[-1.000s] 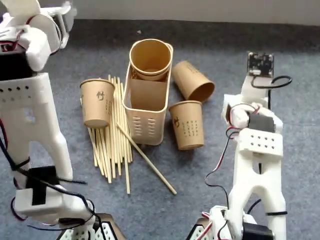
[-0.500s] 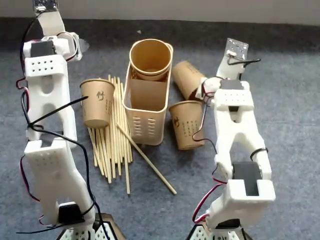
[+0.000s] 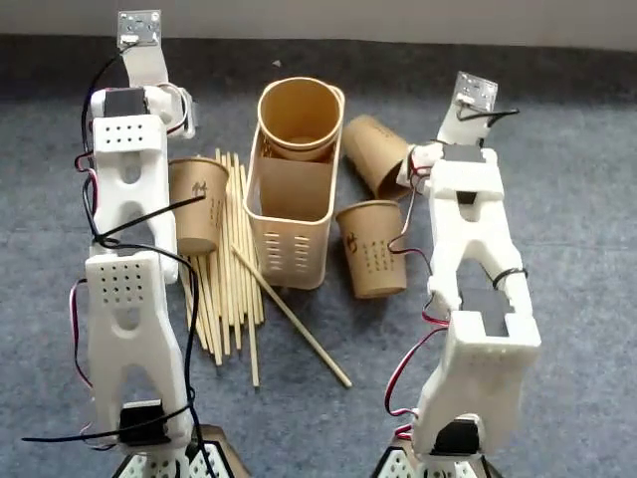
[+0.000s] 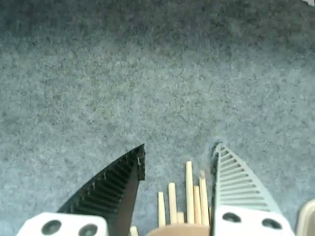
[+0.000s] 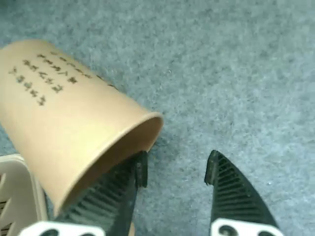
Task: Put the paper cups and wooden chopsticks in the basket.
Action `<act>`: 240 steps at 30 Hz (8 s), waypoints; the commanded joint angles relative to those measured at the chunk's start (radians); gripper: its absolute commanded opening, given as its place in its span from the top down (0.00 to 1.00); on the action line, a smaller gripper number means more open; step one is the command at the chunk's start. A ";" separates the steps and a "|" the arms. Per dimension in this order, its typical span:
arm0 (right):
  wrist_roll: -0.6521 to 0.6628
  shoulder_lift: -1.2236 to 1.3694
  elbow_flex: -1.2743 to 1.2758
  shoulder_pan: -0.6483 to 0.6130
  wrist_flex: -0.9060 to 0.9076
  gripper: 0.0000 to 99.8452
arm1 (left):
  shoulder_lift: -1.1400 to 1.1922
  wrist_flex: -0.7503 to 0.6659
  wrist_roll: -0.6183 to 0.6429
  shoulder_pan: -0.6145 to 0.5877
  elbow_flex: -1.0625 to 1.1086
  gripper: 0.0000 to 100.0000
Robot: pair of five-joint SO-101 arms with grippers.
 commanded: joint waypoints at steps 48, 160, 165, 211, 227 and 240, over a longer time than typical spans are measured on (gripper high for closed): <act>-0.456 -0.007 -0.246 -0.019 0.010 0.72 | -0.547 0.157 -0.150 -0.024 0.378 0.78; 1.237 0.102 -0.111 0.220 0.386 0.97 | -0.282 0.471 -0.086 -0.033 0.156 0.78; 1.237 0.101 -0.113 0.223 0.387 0.97 | -0.406 0.471 -0.201 -0.065 0.292 0.78; 0.470 0.013 -0.977 0.384 0.897 0.99 | -1.130 0.459 -0.462 0.140 0.414 1.00; 0.278 0.015 -1.287 0.312 0.897 0.99 | -0.702 0.365 -0.158 0.453 0.108 1.00; 0.269 0.015 -1.331 0.309 0.895 0.99 | -0.653 0.408 -0.037 0.437 0.128 0.96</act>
